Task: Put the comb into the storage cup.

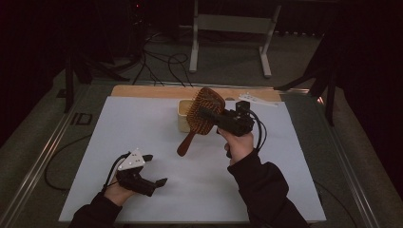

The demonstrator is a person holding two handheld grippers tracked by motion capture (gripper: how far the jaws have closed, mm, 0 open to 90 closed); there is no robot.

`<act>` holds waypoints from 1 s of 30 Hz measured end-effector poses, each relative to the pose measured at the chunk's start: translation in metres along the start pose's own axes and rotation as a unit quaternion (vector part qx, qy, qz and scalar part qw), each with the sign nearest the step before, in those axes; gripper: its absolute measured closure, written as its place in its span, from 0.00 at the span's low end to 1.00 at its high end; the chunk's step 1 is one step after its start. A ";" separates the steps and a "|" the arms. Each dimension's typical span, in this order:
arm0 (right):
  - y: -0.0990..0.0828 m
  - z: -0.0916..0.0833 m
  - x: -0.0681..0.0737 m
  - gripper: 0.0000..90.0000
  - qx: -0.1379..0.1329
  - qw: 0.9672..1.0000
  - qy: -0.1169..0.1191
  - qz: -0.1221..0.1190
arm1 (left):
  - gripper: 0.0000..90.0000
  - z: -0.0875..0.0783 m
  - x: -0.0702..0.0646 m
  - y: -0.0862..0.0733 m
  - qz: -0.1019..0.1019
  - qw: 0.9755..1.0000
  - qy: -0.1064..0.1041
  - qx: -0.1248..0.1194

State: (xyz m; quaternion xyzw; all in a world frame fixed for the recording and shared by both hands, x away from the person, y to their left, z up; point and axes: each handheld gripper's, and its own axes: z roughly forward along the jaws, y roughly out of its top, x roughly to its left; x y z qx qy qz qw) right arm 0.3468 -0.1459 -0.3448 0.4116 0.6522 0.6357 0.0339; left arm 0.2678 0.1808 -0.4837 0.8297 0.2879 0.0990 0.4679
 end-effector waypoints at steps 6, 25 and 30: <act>0.012 0.001 -0.002 0.58 -0.010 1.000 -0.007 -0.004 | 0.00 0.002 -0.002 -0.004 0.005 1.000 -0.007 -0.003; 0.045 0.015 -0.013 0.58 -0.028 0.999 -0.033 -0.012 | 0.00 0.002 -0.003 -0.007 0.020 1.000 -0.009 -0.018; 0.053 0.021 -0.015 0.58 -0.030 0.999 -0.040 -0.012 | 0.00 0.001 -0.004 -0.007 0.021 0.999 -0.008 -0.024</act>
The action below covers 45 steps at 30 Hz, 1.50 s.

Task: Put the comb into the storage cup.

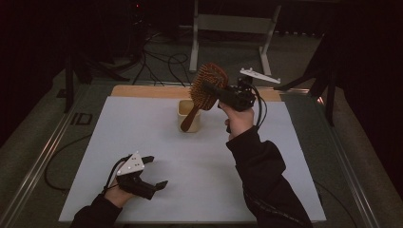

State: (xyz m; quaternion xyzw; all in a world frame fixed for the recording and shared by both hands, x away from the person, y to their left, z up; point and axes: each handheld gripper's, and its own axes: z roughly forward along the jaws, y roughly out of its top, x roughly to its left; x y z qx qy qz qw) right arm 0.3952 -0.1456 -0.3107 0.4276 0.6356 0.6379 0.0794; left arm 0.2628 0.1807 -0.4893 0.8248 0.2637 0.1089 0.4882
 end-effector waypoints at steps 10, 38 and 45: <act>0.016 0.010 -0.007 0.58 -0.013 1.000 -0.014 0.001 | 0.00 0.000 0.000 0.000 0.003 1.000 -0.005 -0.002; 0.024 0.055 -0.033 0.58 -0.014 0.997 -0.070 -0.014 | 0.00 0.000 0.000 -0.001 0.008 1.000 -0.009 -0.006; 0.017 0.064 -0.044 0.58 -0.015 0.997 -0.076 -0.006 | 0.00 0.000 0.000 -0.001 0.010 1.000 -0.010 -0.005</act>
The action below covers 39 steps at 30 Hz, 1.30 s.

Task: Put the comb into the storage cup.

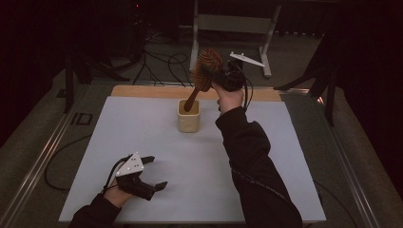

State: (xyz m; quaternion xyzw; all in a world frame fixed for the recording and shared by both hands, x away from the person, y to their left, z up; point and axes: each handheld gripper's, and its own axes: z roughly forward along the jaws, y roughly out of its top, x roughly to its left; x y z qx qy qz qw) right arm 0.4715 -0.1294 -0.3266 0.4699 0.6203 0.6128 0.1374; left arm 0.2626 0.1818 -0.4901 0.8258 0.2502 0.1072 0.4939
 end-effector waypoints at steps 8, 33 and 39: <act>-0.016 0.014 -0.007 0.58 0.015 1.000 -0.003 0.005 | 0.00 0.001 -0.001 -0.001 0.000 1.000 -0.005 -0.001; -0.061 0.039 -0.019 0.58 0.055 0.998 -0.002 0.030 | 0.00 0.001 -0.002 -0.001 0.007 1.000 -0.008 -0.005; -0.067 0.042 -0.023 0.58 0.064 0.997 -0.003 0.033 | 0.00 0.002 -0.001 -0.002 0.007 1.000 -0.010 -0.002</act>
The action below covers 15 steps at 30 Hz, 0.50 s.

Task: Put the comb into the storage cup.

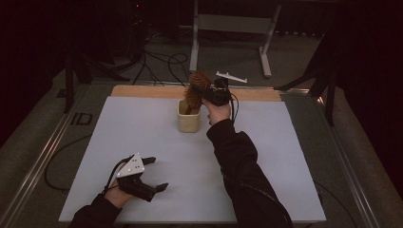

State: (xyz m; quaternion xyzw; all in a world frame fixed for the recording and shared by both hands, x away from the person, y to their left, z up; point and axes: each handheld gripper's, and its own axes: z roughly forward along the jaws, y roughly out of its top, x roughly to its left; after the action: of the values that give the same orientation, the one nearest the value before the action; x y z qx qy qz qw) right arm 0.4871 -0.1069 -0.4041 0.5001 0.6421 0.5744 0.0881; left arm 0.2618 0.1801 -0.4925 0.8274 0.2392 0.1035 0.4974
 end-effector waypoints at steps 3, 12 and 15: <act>-0.002 0.001 -0.002 0.58 0.002 1.000 -0.001 0.000 | 0.00 0.000 0.000 0.000 -0.001 1.000 -0.001 0.000; -0.004 0.000 -0.012 0.57 0.002 1.000 0.002 0.016 | 0.00 0.002 0.001 -0.001 -0.005 1.000 -0.005 0.002; -0.004 0.000 -0.014 0.56 0.002 1.000 0.009 0.018 | 0.00 0.003 0.000 -0.002 -0.005 1.000 -0.007 0.003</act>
State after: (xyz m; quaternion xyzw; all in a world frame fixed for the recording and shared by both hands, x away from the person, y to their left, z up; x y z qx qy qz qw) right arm 0.4919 -0.1171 -0.4140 0.5068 0.6349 0.5788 0.0706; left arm 0.2626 0.1786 -0.4953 0.8286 0.2401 0.0942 0.4969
